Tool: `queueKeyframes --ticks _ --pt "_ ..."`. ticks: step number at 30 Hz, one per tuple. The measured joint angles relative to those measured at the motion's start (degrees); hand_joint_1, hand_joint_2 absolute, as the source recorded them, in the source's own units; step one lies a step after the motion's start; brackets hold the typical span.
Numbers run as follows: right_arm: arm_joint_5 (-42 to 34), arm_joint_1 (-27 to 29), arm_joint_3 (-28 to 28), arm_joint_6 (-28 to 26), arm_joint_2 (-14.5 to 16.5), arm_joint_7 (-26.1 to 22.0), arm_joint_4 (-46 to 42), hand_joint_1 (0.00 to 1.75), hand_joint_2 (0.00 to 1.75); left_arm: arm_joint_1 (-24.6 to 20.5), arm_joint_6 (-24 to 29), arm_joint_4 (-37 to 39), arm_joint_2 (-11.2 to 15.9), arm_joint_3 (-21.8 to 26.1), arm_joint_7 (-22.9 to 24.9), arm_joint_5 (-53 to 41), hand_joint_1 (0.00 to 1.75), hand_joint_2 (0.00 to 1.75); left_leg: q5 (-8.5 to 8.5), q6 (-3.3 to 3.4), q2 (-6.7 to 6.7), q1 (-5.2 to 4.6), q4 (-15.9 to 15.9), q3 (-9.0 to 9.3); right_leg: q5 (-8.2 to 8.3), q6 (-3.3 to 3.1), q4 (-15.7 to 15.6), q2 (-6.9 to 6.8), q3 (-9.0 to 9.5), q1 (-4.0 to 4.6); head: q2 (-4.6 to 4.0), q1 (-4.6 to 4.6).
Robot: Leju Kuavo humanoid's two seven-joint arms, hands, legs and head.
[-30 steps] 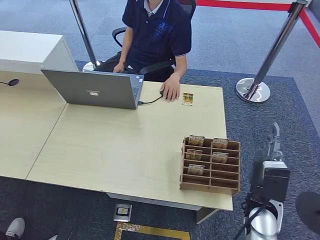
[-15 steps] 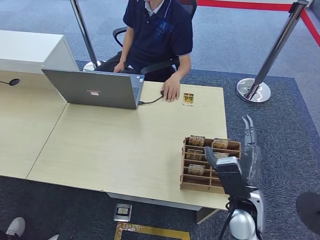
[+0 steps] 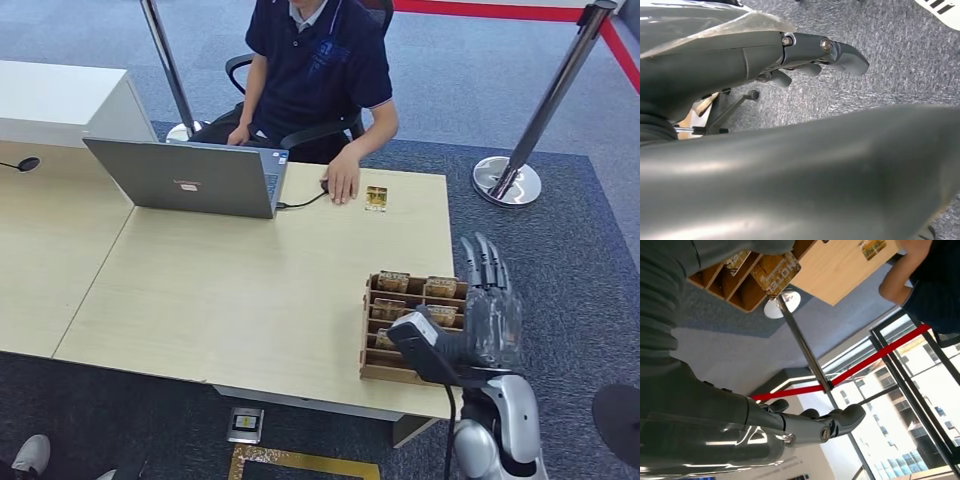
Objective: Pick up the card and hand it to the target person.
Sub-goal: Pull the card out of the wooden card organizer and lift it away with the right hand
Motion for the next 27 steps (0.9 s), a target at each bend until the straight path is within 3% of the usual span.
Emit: queueKeyframes --ticks 12,15,17,21,27 --pt "4.42 -3.43 1.37 1.28 -1.38 1.73 5.3 0.0 1.75 0.0 -0.07 0.02 0.27 0.0 -0.35 -0.55 0.0 0.0 0.0 0.0 0.0 0.0 0.0 0.0 0.0 0.0 0.0 0.0 0.0 0.0 0.0 0.0" --pt "4.22 -3.5 1.37 1.27 -1.5 1.74 6.13 0.12 1.75 0.0 -0.07 0.02 0.29 0.0 -0.35 -0.63 0.0 0.0 0.0 0.0 0.0 0.0 0.0 0.0 0.0 0.0 0.0 0.0 -0.01 0.0 0.0 0.0" --pt "4.09 -3.49 1.37 1.27 -1.56 1.72 6.56 0.31 1.75 0.0 -0.07 0.02 0.3 0.0 -0.35 -0.66 0.0 0.0 0.0 0.0 0.0 0.0 0.0 0.0 0.0 0.0 0.0 0.0 -0.01 0.0 0.0 0.0" --pt "4.03 -3.49 1.37 1.22 -1.56 1.49 7.27 1.17 1.75 0.0 -0.01 0.02 0.32 0.0 -0.35 -0.57 0.0 0.0 0.0 0.0 0.0 0.0 0.0 0.0 0.0 0.0 0.0 0.0 -0.01 0.0 0.0 0.0" --pt "4.05 -4.06 1.34 1.03 -1.55 0.85 8.87 1.38 1.75 0.0 0.1 0.02 0.39 0.12 -0.35 -0.3 0.0 0.0 0.0 0.0 0.0 0.0 0.0 0.0 0.0 0.0 0.0 0.0 0.0 0.0 0.0 0.0"
